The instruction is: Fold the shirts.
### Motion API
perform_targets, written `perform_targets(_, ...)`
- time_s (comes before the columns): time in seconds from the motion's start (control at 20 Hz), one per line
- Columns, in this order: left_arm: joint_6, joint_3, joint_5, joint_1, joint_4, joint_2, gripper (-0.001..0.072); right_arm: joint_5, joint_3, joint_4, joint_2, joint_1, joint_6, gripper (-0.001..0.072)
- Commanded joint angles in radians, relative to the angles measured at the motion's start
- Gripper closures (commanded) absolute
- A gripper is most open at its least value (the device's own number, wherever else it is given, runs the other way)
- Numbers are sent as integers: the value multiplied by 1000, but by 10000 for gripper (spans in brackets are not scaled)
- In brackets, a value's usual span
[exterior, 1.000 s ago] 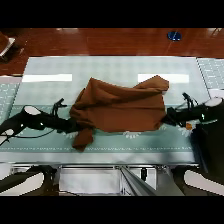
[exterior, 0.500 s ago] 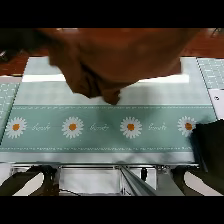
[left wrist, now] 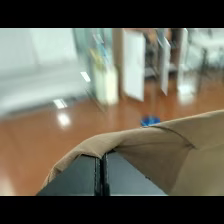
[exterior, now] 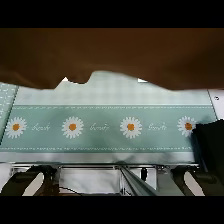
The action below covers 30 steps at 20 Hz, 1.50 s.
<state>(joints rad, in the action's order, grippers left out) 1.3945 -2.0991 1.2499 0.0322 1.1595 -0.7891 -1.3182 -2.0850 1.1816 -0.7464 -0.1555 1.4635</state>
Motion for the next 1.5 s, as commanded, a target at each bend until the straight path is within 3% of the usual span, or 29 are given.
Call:
perform_targets(0.0,2,-7,42,0,56,104,690,-138,-9,75,82,2,24,690)
perform_targets(0.2,6,146,210,0,56,118,690,-225,68,73,84,2,38,690)
perform_targets(0.35,6,365,216,0,53,108,690,-229,250,24,84,2,32,690)
perform_targets(0.55,5,643,49,-2,9,2,690,-114,574,6,55,2,-14,690)
perform_targets(0.75,5,713,-143,-2,-84,-250,690,58,747,11,-150,2,-66,690)
perform_targets(0.95,5,713,-349,-3,-216,-505,689,272,679,-25,-491,2,-70,690)
perform_targets(1.15,5,713,-504,-30,-289,-675,689,286,422,-121,-863,2,-42,689)
perform_targets(1.3,6,713,-528,-64,-290,-761,689,299,272,-252,-1051,0,-6,689)
perform_targets(1.35,6,713,-526,-73,-290,-782,659,305,246,-298,-1088,0,14,677)
perform_targets(1.4,6,713,-520,-82,-289,-796,472,314,232,-345,-1115,-4,38,477)
perform_targets(1.45,6,713,-501,-87,-287,-801,209,314,232,-380,-1125,-11,40,291)
